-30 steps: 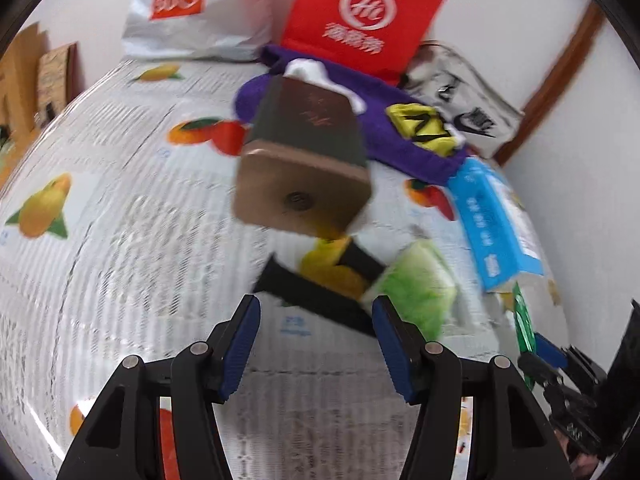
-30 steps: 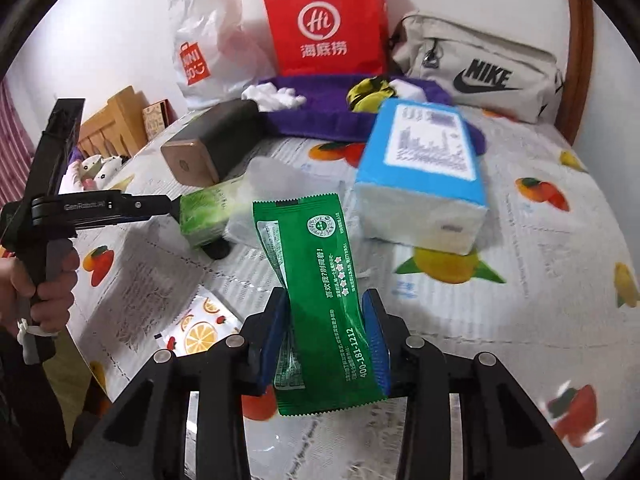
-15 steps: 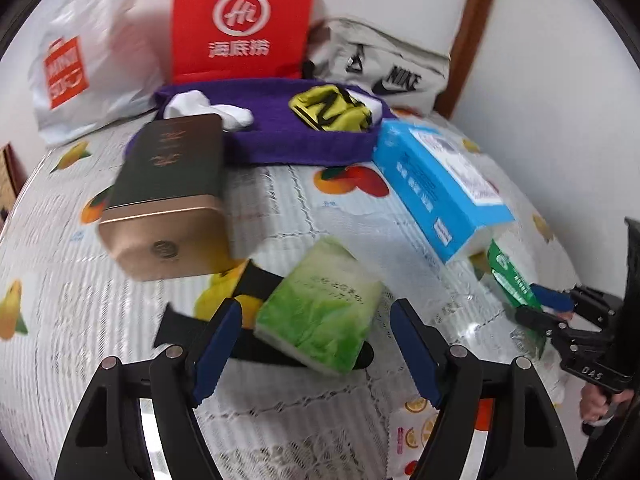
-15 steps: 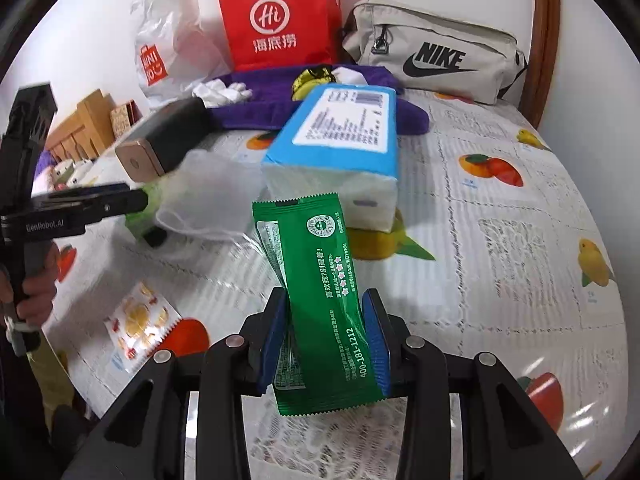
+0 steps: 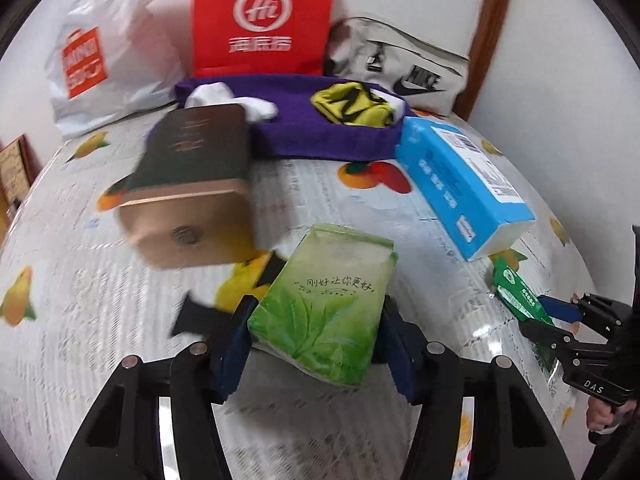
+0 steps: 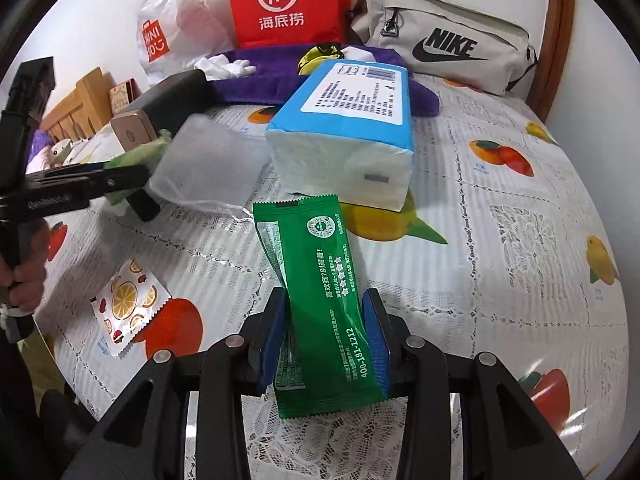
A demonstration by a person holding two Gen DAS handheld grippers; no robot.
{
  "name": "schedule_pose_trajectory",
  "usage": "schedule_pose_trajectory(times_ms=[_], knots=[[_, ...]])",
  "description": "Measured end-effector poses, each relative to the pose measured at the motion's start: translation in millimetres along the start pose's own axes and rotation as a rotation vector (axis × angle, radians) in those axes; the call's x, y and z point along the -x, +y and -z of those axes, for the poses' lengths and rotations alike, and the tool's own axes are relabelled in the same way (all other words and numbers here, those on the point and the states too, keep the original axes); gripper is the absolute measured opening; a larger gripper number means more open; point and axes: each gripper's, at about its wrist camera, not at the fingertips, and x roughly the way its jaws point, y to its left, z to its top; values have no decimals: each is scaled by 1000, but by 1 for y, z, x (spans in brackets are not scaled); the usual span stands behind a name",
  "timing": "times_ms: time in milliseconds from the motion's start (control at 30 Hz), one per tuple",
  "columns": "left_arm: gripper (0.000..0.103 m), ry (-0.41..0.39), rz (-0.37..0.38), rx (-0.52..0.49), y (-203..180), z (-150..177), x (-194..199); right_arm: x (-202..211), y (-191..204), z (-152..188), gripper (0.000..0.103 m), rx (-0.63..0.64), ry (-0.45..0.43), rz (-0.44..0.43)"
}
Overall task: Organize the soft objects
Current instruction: 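Lift the green packet with the right tool while the left tool grasps the green tissue pack, then carry the green packet with the right tool while the left tool carries the tissue pack to the purple towel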
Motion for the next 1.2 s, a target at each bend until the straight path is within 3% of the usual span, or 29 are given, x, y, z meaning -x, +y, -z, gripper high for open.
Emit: schedule_pose_trajectory(times_ms=[133, 367, 867, 1200], knots=[[57, -4, -47, 61, 22, 8, 12, 3, 4, 1, 39, -5, 1, -5], [58, -24, -61, 187, 52, 17, 29, 21, 10, -2, 39, -3, -22, -11], [58, -86, -53, 208, 55, -17, 69, 65, 6, -45, 39, -23, -125, -40], [58, -115, -34, 194, 56, -48, 83, 72, 0, -88, 39, -44, -160, -46]])
